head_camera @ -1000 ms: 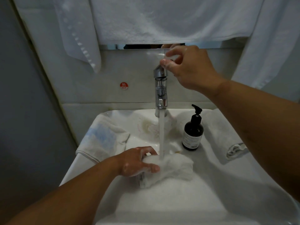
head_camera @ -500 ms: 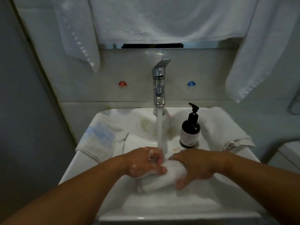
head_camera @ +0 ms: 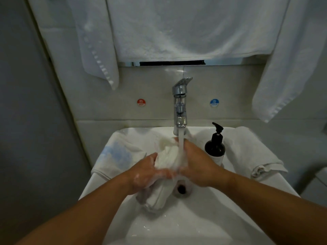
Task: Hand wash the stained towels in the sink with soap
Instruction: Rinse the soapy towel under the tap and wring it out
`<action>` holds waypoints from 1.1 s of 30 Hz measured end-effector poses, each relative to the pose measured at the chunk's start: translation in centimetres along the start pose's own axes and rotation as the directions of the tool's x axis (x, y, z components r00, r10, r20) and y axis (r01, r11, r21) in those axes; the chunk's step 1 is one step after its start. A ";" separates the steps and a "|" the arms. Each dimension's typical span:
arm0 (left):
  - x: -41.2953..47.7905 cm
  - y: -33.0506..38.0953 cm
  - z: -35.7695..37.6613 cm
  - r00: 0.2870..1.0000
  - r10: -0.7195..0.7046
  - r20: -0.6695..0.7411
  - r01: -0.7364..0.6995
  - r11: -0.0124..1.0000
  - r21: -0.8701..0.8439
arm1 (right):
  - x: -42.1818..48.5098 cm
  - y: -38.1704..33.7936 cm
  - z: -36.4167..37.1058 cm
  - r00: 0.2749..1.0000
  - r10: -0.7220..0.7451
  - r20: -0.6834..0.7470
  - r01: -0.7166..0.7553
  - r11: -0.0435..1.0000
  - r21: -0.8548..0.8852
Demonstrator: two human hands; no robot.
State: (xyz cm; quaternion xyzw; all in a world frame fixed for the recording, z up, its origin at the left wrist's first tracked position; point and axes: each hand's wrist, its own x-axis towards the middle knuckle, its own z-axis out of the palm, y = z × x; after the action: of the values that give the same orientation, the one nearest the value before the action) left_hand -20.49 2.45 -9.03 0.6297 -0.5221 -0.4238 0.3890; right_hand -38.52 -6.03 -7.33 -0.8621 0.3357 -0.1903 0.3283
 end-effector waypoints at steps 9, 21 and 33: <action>-0.1 0.7 3.2 0.991 0.135 0.015 -0.135 0.989 0.053 | -1.7 -1.4 -0.8 0.978 0.188 0.090 -0.206 0.803 0.559; -0.2 1.2 3.5 0.980 0.201 -0.017 -0.201 0.965 -0.171 | -2.7 0.9 -2.8 0.971 0.189 0.146 -0.230 0.582 0.780; 0.2 1.3 1.8 0.956 0.071 -0.283 -0.073 0.997 0.004 | -2.8 0.2 -2.1 0.956 0.277 0.099 -0.273 0.706 0.654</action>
State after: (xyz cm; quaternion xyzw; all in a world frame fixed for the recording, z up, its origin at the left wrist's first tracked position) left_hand -22.59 1.92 -8.48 0.6630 -0.4822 -0.3167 0.4771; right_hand -41.72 -5.11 -6.24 -0.6295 0.3723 -0.2483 0.6352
